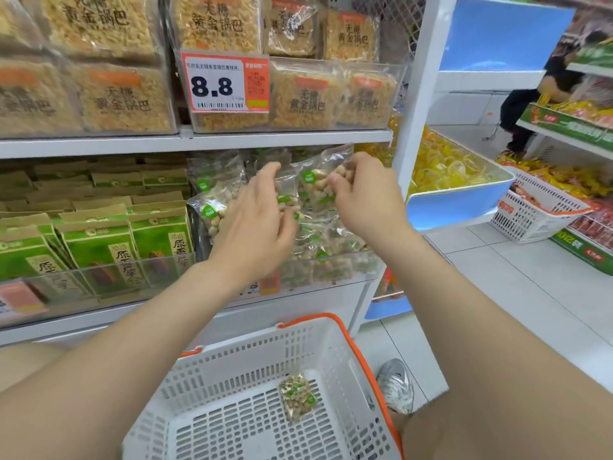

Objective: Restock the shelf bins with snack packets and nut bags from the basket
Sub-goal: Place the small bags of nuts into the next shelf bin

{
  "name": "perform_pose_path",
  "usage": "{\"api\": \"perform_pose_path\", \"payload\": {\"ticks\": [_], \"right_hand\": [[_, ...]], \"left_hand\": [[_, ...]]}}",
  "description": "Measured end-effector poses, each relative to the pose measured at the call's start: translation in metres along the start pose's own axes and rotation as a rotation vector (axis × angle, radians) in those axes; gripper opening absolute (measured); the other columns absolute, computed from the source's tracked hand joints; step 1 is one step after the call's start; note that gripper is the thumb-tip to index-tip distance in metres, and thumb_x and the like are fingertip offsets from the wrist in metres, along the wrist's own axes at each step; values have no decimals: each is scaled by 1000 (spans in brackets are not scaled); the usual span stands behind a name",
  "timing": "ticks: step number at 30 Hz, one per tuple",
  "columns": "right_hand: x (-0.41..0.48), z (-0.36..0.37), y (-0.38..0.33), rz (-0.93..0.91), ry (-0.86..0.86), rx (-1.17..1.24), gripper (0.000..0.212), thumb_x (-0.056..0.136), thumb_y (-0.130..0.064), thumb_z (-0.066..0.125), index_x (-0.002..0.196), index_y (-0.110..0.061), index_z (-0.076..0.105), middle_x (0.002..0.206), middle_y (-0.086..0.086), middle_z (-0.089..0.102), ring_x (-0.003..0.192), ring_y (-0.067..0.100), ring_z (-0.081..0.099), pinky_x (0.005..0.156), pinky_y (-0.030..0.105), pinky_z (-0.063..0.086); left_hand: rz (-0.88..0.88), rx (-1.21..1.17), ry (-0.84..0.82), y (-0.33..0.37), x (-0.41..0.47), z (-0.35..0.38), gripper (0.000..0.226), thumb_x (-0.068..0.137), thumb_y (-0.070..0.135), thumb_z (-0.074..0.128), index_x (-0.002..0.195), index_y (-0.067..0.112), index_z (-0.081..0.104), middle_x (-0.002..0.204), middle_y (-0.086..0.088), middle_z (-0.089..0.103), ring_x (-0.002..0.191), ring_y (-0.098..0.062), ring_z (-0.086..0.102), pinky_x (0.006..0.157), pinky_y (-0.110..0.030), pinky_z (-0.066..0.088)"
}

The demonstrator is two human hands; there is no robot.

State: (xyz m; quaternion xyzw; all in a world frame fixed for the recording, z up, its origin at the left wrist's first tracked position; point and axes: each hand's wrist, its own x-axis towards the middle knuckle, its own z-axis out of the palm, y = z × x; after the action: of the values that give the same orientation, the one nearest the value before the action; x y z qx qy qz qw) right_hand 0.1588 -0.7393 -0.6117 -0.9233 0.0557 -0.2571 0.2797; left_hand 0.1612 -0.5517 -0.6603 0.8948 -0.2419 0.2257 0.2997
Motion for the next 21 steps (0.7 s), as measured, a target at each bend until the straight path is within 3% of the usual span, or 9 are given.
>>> {"api": "perform_pose_path", "payload": {"ticks": [4,8,14,17,21], "right_hand": [[20,9,13,26,-47,-84,18,104,-30,56,108,-13,54,105,9,67,101,36,60,73,40,40],[24,30,12,124,-173,-34,30,105,-29,57,124,-6,52,123,19,62,114,40,55,79,37,37],[29,41,7,232,-239,63,34,105,-25,53,129,-3,45,133,23,57,120,42,57,94,44,49],[31,40,12,324,-152,122,34,106,-23,51,131,-2,41,138,24,54,123,42,55,91,43,45],[31,47,25,335,-220,108,40,108,-31,52,136,-3,51,137,20,58,124,40,56,86,37,41]], "left_hand": [[78,224,-145,-2,3,12,44,98,28,52,139,14,51,132,-6,53,119,-29,51,98,-49,44],[117,317,-226,-4,7,12,31,98,36,48,119,19,64,120,-1,58,114,-27,52,95,-50,46],[129,384,-290,-7,3,15,32,100,38,43,113,21,67,110,-1,62,107,-28,56,92,-45,45],[122,362,-298,-7,2,14,33,101,37,41,113,20,66,110,-2,65,106,-28,59,92,-46,47],[109,363,-316,-8,-2,14,38,98,40,35,113,22,65,109,1,68,105,-26,61,90,-46,49]]}}
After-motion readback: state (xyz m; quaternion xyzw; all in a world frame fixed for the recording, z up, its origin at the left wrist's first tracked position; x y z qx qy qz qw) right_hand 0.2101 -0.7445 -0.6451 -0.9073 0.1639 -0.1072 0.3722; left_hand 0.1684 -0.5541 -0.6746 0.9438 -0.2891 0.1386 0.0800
